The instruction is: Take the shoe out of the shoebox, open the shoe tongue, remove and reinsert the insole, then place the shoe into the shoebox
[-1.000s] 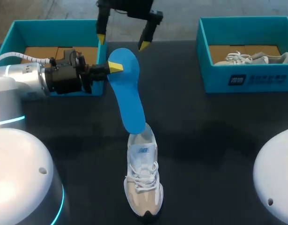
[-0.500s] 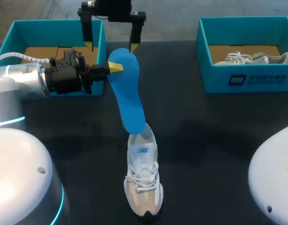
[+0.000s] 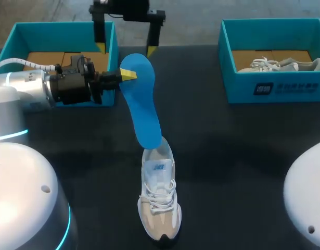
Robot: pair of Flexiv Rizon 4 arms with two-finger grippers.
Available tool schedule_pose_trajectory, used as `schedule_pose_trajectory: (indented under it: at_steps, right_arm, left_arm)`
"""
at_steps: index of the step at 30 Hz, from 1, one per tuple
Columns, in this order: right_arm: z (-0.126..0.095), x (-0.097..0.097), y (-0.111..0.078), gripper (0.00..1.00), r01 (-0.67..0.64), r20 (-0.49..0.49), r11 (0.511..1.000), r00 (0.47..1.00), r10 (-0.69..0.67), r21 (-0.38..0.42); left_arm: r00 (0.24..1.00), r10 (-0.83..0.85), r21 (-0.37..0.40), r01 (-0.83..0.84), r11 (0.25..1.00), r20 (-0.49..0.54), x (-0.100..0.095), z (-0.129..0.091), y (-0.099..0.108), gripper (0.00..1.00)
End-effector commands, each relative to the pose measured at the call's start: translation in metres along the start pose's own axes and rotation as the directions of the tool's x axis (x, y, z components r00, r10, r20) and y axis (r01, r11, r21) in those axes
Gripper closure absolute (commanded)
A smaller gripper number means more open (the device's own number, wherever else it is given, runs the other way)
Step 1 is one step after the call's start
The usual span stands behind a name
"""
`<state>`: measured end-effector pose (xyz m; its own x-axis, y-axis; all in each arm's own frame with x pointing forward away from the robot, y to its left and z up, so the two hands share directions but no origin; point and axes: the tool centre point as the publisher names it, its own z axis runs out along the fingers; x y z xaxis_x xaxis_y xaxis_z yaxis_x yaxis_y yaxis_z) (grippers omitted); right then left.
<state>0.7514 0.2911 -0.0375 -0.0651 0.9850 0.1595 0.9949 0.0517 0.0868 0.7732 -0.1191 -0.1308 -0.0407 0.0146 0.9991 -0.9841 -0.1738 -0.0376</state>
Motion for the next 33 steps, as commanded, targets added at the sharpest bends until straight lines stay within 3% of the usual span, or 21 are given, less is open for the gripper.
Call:
schedule_pose_trajectory:
  at_steps: [1,14,33]
  right_arm:
    - [0.003,-0.038,-0.008,0.0,-0.012,-0.246,0.999,0.969,0.004,-0.034]
    - [0.003,-0.089,-0.011,0.0,-0.038,-0.532,0.998,0.847,0.005,-0.051]
    - [0.021,-0.113,-0.014,0.0,-0.033,-0.757,0.997,0.653,-0.033,-0.073]
  left_arm:
    - [1.0,0.0,-0.001,0.0,1.0,0.004,0.0,0.0,0.0,1.0]
    - [1.0,0.0,-0.001,0.0,1.0,0.004,0.0,0.0,0.0,1.0]
    - [1.0,0.0,-0.001,0.0,1.0,0.004,0.0,0.0,0.0,1.0]
